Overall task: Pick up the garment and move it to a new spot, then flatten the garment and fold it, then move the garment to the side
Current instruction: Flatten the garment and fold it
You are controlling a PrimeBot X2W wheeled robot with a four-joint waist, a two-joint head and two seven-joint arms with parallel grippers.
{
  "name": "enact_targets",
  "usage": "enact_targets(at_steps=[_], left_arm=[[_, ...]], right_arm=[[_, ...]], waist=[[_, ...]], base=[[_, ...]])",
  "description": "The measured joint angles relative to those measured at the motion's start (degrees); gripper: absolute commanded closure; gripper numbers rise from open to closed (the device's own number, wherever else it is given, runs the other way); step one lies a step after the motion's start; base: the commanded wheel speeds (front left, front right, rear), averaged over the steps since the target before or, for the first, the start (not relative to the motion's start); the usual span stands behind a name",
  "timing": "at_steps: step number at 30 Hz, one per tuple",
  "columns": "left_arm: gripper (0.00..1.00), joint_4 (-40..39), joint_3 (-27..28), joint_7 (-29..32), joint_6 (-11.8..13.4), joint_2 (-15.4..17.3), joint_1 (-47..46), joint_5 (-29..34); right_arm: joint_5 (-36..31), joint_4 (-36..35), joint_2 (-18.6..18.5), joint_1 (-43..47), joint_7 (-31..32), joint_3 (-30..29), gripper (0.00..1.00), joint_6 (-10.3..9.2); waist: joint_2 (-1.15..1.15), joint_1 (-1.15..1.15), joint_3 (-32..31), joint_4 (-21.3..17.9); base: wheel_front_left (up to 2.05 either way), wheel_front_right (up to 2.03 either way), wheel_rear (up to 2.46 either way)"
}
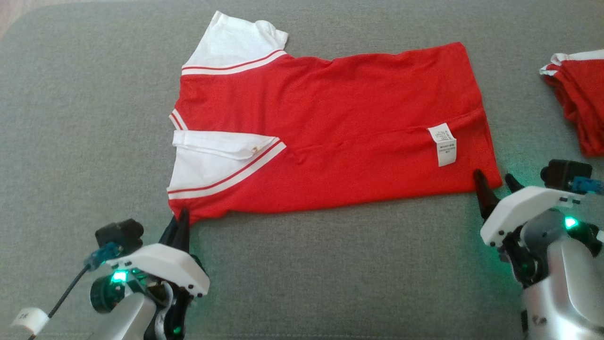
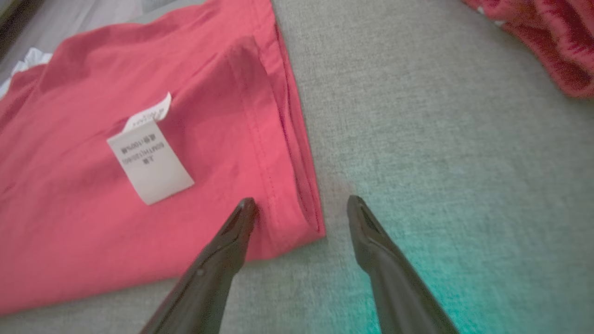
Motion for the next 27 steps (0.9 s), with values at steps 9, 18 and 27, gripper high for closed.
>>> enact_targets(at_steps=[9, 18, 27], left_arm=[[1.00, -6.30, 0.04, -0.12, 0.62, 2.79, -0.26, 1.77], [1.00, -22.79, 0.15, 5.61, 4.53, 12.10, 2.27, 3.96], [1.00, -28.06, -0.51, 7.47, 8.17, 14.51, 14.96, 2.76]], right_arm=[[3.10, 4.87, -0.01, -3.04, -2.97, 1.07, 1.00, 0.00], [5.45, -3.86, -0.01, 3.58, -2.49, -0.10, 1.00, 0.00], [6.55, -9.92, 0.22, 16.02, -2.00, -0.01, 1.00, 0.00]], waist=[[0.00, 0.00, -1.22, 0.47], [0.00, -0.01, -4.13, -0.22], [0.00, -0.01, -4.52, -0.72]], base=[[0.00, 0.00, 0.00], [0.00, 0.00, 0.00], [0.00, 0.00, 0.00]])
